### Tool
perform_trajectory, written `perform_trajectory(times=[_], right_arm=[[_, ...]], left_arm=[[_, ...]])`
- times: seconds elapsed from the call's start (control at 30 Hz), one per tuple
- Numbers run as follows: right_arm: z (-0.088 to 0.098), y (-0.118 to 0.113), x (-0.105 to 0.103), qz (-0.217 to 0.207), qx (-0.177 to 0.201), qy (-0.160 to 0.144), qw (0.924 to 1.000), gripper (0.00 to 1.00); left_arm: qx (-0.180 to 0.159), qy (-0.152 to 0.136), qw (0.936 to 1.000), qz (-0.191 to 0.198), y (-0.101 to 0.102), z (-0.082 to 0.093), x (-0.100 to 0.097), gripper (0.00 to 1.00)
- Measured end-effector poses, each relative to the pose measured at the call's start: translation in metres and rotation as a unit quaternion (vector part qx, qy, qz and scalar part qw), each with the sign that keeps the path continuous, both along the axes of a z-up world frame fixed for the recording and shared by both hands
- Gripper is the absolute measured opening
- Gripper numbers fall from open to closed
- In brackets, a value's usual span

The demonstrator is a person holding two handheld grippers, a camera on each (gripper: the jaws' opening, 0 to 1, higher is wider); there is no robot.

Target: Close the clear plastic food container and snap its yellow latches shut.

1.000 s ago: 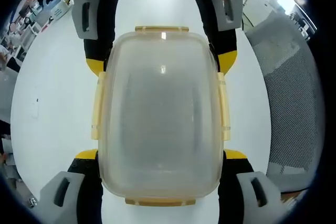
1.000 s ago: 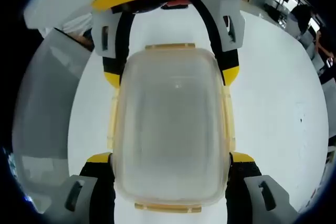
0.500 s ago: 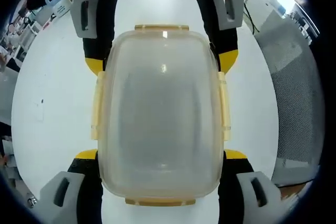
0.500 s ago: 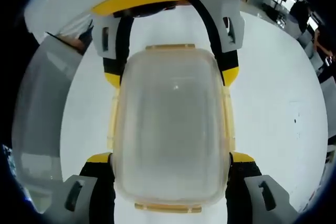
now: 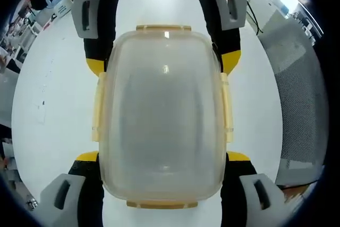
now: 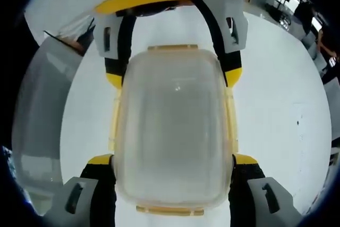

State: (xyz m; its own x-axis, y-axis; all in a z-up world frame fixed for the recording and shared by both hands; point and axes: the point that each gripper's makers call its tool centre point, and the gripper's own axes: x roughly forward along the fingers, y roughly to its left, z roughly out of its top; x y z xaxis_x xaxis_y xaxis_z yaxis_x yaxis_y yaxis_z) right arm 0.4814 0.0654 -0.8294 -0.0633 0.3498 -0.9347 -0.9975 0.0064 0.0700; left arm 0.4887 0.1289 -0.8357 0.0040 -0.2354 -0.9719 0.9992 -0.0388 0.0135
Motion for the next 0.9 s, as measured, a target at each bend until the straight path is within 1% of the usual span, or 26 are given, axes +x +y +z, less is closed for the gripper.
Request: perform_trajectory(times=[0.1,0.23,0.27,0.3,0.33,0.4,0.47,0.57,0.63,0.7,0.8,0.87,0.9], right_arm=[[0.001,0.000,0.000,-0.002,0.010,0.002,0.9999,0.89],[0.001,0.000,-0.002,0.000,0.006,0.005,1.0000,0.90],[0.002,0.001,-0.002,0.005,0.007,-0.001,1.0000,0.92],[0.002,0.002,-0.001,0.008,0.008,-0.007,0.9999,0.95],[0.001,0.003,-0.003,0.009,0.006,-0.006,0.9999,0.97],[0.003,0.004,-0.004,0.006,0.014,-0.004,0.9999,0.97],[0.004,0.003,-0.004,0.005,0.013,-0.005,0.9999,0.97],[0.007,0.004,-0.003,0.002,0.018,-0.012,0.9998,0.97],[0.012,0.005,0.000,-0.010,0.029,-0.017,0.9994,0.96],[0.015,0.003,0.000,-0.009,0.031,-0.021,0.9992,0.94],[0.017,-0.001,-0.001,-0.015,0.032,-0.023,0.9991,0.94],[0.018,-0.004,-0.003,-0.031,0.035,-0.016,0.9988,0.93],[0.019,-0.006,-0.002,-0.034,0.037,-0.019,0.9985,0.92]], left_arm=[[0.000,0.000,1.0000,-0.001,0.000,0.000,0.000,0.94],[0.008,-0.003,0.9999,-0.006,0.001,0.000,-0.003,0.95],[0.011,-0.002,0.9999,-0.008,0.001,-0.001,-0.004,0.99],[0.017,0.001,0.9998,-0.006,0.003,-0.002,-0.005,0.99],[0.018,0.002,0.9998,-0.005,0.004,-0.002,-0.005,0.99],[0.009,0.001,1.0000,-0.001,0.001,0.002,-0.003,0.99],[-0.003,-0.001,1.0000,0.004,-0.002,0.007,-0.001,0.99],[-0.007,-0.004,0.9999,0.006,-0.002,0.011,0.001,0.99],[-0.011,-0.010,0.9999,0.008,-0.002,0.014,0.002,0.99],[-0.016,-0.015,0.9997,0.012,-0.001,0.016,0.004,0.99],[-0.021,-0.017,0.9993,0.024,0.001,0.017,0.006,0.99],[-0.021,-0.018,0.9992,0.030,0.004,0.019,0.006,0.99],[-0.023,-0.019,0.9990,0.032,0.005,0.020,0.005,0.99]])
